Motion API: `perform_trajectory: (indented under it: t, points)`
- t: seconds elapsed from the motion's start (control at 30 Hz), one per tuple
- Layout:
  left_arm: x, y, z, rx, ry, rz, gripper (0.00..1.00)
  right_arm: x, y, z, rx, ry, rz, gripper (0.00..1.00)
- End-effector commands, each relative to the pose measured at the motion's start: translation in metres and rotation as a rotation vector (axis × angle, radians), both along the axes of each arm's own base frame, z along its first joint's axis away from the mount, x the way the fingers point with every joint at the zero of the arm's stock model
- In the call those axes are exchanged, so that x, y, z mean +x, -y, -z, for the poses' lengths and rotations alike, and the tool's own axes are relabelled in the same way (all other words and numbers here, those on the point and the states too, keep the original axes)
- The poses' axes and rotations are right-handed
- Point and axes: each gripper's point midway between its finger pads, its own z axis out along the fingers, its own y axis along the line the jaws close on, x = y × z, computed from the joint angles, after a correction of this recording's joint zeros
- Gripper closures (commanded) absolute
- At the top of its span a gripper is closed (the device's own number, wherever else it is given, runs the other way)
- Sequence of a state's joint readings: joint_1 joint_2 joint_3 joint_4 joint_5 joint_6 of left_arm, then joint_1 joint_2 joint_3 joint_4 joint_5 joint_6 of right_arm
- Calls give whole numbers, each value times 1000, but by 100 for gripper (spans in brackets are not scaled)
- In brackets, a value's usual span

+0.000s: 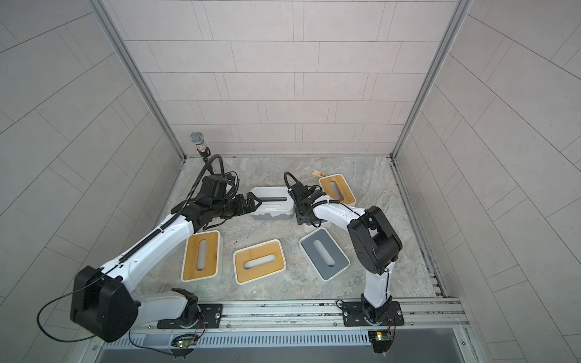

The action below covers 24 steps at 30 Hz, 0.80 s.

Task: Stack the tissue boxes
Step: Pick up the tissue box from the center of the board.

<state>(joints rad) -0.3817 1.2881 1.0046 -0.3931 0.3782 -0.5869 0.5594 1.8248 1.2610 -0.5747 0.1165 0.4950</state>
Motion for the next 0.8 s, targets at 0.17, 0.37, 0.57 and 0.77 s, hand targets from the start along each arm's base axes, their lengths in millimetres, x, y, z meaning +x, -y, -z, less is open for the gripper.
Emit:
perform_trajectory:
  t: [0.17,0.37,0.57,0.77]
  points:
    - [1,1,6,12,-2,9,0,10,1,0,19,6,-13,40]
    - [2,-3,3,32,12,0,0,13,3,1,23,4,-15,47]
    - [1,-5,-4,44,34,-2,0,12,7,-12,40,26,-14,56]
    - [-1,-6,-12,38,60,6,0,10,12,-32,57,74,-15,62]
